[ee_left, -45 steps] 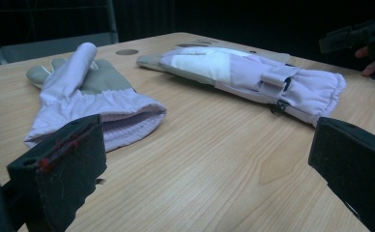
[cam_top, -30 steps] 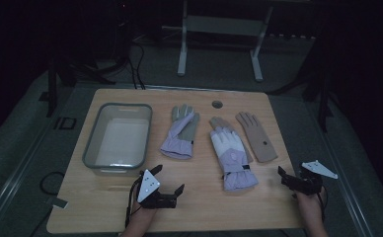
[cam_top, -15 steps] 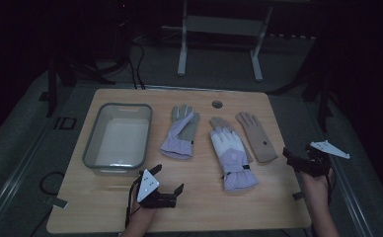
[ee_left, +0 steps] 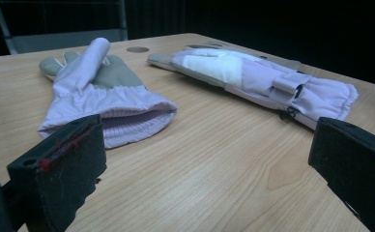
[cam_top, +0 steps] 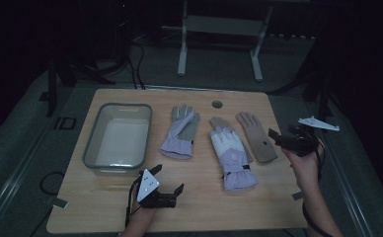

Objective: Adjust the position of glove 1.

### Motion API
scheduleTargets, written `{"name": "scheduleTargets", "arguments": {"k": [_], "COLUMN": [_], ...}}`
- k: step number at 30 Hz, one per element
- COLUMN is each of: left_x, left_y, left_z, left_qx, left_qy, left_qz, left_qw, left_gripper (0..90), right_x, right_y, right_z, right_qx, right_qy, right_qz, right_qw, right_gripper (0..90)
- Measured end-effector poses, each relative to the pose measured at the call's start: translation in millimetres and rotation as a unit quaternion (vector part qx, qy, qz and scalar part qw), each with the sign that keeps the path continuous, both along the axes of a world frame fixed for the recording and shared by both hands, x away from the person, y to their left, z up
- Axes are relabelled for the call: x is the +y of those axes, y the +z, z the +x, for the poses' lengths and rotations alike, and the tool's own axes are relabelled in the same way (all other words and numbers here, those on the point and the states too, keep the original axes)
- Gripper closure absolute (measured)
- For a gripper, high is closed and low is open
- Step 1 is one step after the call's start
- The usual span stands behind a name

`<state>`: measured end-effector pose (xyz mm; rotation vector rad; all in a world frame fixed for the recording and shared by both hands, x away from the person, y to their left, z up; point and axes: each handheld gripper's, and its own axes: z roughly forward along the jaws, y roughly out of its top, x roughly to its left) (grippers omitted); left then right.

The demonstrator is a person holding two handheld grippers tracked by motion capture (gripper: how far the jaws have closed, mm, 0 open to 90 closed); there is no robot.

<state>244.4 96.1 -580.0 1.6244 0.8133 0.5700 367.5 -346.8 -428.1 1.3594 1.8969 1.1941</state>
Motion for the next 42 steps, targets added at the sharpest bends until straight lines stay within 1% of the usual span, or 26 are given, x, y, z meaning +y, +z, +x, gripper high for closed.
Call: {"name": "scheduleTargets", "arguments": {"k": [1,2,5,7,9,10,11,13,15,16,17,18,22,25,26,27,30,31,32,33,34,36,37,38,39,42], "left_x": [0.4,1.0,1.6,1.0,0.0,-0.4,-0.8,-0.7,0.1,0.5,0.7,0.8,0.4,0.2,0.1,-0.2,0.0,0.1,0.2,0.3,0.3,0.5,0.8,0.8,0.7,0.6], "left_y": [0.0,-0.1,-0.2,-0.1,0.0,0.1,0.1,0.1,0.0,0.0,0.0,0.0,0.1,0.1,0.1,0.1,0.1,0.0,0.0,0.0,0.0,0.1,0.1,0.0,0.0,0.1], "left_z": [-0.1,0.0,0.6,0.3,-0.3,-0.6,-0.6,-0.4,0.3,0.4,0.4,0.5,0.5,0.4,0.2,0.1,-0.4,-0.6,-0.6,-0.5,-0.4,-0.2,0.0,-0.1,-0.1,-0.1], "left_qx": [0.000,0.001,0.003,0.000,-0.003,-0.004,-0.004,-0.002,0.000,0.000,0.001,0.001,0.001,-0.001,-0.001,-0.002,-0.004,-0.006,-0.007,-0.006,-0.005,-0.004,-0.005,-0.004,-0.004,-0.004], "left_qy": [0.000,-0.002,-0.001,-0.004,-0.005,-0.005,-0.003,0.000,-0.003,-0.004,-0.005,-0.006,-0.009,-0.011,-0.011,-0.011,-0.013,-0.014,-0.016,-0.017,-0.018,-0.018,-0.019,-0.019,-0.019,-0.019], "left_qz": [-0.002,-0.004,-0.007,-0.002,0.002,0.005,0.006,0.005,0.001,0.000,-0.001,-0.001,0.001,0.003,0.003,0.003,0.005,0.004,0.004,0.005,0.005,0.004,0.005,0.003,0.003,0.004], "left_qw": [1.0000,1.0000,1.0000,1.0000,1.0000,1.0000,1.0000,1.0000,1.0000,1.0000,1.0000,1.0000,1.0000,0.9999,0.9999,0.9999,0.9999,0.9999,0.9998,0.9998,0.9998,0.9998,0.9998,0.9998,0.9998,0.9998], "left_gripper": [0.1,0.1,0.1,0.1,0.1,0.1,0.1,0.1,0.1,0.1,0.1,0.1,0.1,0.1,0.1,0.1,0.1,0.1,0.1,0.1,0.1,0.1,0.1,0.1,0.1,0.1], "right_x": [10.6,10.6,27.7,39.6,58.5,58.5,67.1,78.7,92.1,107.5,107.5,112.7,140.2,161.3,176.9,176.9,195.0,202.6,212.9,212.9,218.4,229.5,235.2,241.3,249.4,264.0], "right_y": [3.7,3.7,5.7,6.6,8.0,8.0,8.4,8.4,7.5,6.2,6.2,5.6,1.1,-3.7,-7.5,-7.5,-12.1,-14.7,-18.9,-18.9,-21.4,-25.8,-28.0,-30.5,-34.9,-45.8], "right_z": [5.7,5.7,15.4,21.8,30.1,30.1,33.4,37.9,43.8,49.2,49.2,50.9,59.5,65.3,70.1,70.1,75.7,78.7,83.1,83.1,85.6,89.4,90.9,92.4,95.4,102.2], "right_qx": [0.001,0.001,0.010,0.016,0.018,0.018,0.020,0.024,0.032,0.037,0.037,0.037,0.042,0.050,0.057,0.057,0.058,0.061,0.070,0.070,0.073,0.081,0.084,0.085,0.092,0.106], "right_qy": [0.017,0.017,0.040,0.049,0.065,0.065,0.075,0.082,0.095,0.105,0.105,0.109,0.124,0.134,0.143,0.143,0.146,0.147,0.149,0.149,0.151,0.153,0.158,0.158,0.155,0.149], "right_qz": [0.003,0.003,0.004,0.002,-0.005,-0.005,-0.008,-0.009,-0.012,-0.016,-0.016,-0.018,-0.020,-0.027,-0.033,-0.033,-0.040,-0.041,-0.041,-0.041,-0.042,-0.031,-0.029,-0.030,-0.029,-0.026], "right_qw": [0.9999,0.9999,0.9991,0.9987,0.9977,0.9977,0.9969,0.9963,0.9949,0.9936,0.9936,0.9932,0.9911,0.9893,0.9876,0.9876,0.9868,0.9863,0.9855,0.9855,0.9850,0.9843,0.9834,0.9833,0.9832,0.9828], "right_gripper": [13.5,13.5,13.4,13.1,12.7,12.7,12.3,11.9,11.9,11.9,11.9,11.9,11.9,11.9,12.0,12.0,12.3,12.5,12.6,12.6,12.6,13.1,13.1,13.1,13.7,13.8]}}
